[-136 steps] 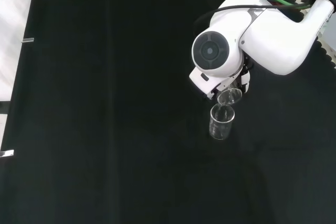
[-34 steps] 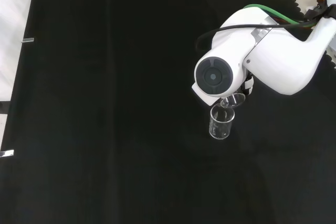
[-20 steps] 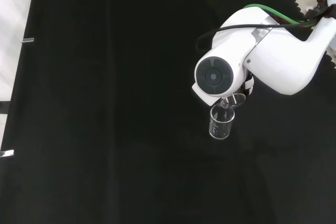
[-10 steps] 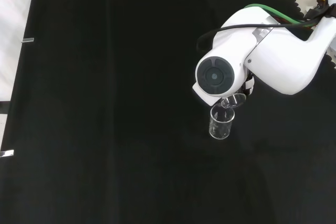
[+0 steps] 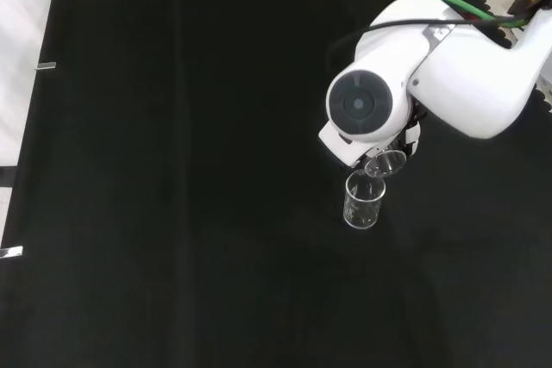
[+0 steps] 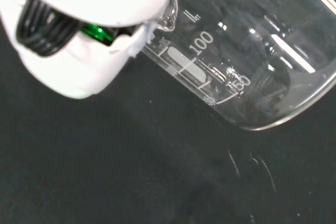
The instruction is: Pour the water from the handheld beaker into the one on the table.
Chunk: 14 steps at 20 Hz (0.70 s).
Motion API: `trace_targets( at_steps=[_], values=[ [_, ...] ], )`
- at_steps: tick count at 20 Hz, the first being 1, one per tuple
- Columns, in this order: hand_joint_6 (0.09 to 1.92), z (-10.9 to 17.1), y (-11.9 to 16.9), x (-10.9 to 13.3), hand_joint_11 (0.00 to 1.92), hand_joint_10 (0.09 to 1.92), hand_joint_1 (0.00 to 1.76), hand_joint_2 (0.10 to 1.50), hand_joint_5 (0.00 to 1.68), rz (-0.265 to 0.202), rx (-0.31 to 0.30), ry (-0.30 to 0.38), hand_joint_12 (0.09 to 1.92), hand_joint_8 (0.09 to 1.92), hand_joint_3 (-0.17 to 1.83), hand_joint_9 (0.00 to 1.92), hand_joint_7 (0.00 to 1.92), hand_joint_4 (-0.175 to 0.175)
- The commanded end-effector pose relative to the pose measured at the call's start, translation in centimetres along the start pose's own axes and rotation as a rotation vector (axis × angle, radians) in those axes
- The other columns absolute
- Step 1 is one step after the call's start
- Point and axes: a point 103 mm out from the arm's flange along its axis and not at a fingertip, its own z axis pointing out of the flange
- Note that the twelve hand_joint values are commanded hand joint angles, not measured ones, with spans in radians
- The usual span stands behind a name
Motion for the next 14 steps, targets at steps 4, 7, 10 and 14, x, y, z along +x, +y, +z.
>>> trace_targets(
  at_steps=[4, 7, 10, 14],
  values=[
    [0.48, 0.3, -1.0, -1.9, 1.14, 0.5, 1.43, 0.64, 1.34, -0.033, -0.12, 0.158, 0.8, 0.42, 0.6, 1.38, 1.41, -0.175],
    [0.48, 0.5, -1.2, -2.3, 1.14, 0.5, 1.43, 0.64, 1.34, -0.033, -0.152, 0.189, 0.8, 0.42, 0.6, 1.38, 1.41, -0.175],
    [0.48, 0.6, -1.5, -2.9, 1.14, 0.5, 1.43, 0.64, 1.34, -0.034, -0.21, 0.232, 0.8, 0.42, 0.6, 1.38, 1.41, -0.175],
    [0.48, 0.7, -1.8, -3.4, 1.14, 0.5, 1.43, 0.64, 1.34, -0.033, -0.277, 0.267, 0.8, 0.42, 0.6, 1.37, 1.41, -0.175]
  ],
)
